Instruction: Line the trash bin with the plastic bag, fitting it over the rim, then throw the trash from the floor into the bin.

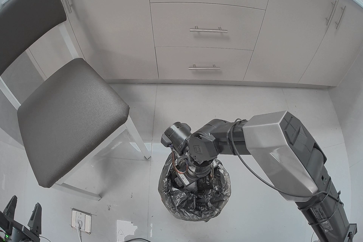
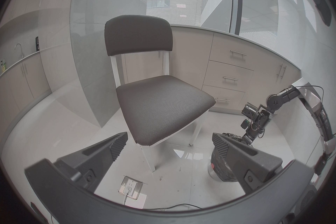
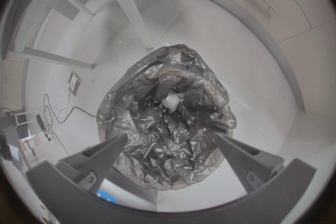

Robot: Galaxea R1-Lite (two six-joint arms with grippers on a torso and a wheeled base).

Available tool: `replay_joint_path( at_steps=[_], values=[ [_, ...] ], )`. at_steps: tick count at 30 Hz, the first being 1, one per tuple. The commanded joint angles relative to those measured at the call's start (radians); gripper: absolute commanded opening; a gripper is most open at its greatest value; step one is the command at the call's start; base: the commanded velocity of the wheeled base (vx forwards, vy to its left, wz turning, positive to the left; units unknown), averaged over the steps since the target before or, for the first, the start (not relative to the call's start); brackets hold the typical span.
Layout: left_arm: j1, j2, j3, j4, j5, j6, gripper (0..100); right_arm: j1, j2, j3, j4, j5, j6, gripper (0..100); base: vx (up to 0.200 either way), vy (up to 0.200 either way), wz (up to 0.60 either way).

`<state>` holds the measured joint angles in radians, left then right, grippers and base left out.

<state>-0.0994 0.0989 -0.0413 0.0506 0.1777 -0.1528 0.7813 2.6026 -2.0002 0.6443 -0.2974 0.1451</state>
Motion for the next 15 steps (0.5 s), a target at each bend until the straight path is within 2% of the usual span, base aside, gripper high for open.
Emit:
replay_joint_path(
  at_steps=[1, 11, 15],
  values=[
    [0.000, 0.001, 0.000, 0.002, 0.000, -0.001, 100, -0.004, -0.002, 0.000, 0.003, 0.000, -0.001, 100, 0.000, 0.000, 0.00],
    [0.000, 0.001, 0.000, 0.000, 0.000, -0.001, 100, -0.023, -0.050, 0.000, 0.025, -0.017, -0.007, 100, 0.000, 0.000, 0.00],
    [0.000, 0.001, 0.000, 0.000, 0.000, -0.001, 100, -0.057, -0.151, 0.000, 0.153, -0.035, -0.015, 100, 0.000, 0.000, 0.00]
  ],
)
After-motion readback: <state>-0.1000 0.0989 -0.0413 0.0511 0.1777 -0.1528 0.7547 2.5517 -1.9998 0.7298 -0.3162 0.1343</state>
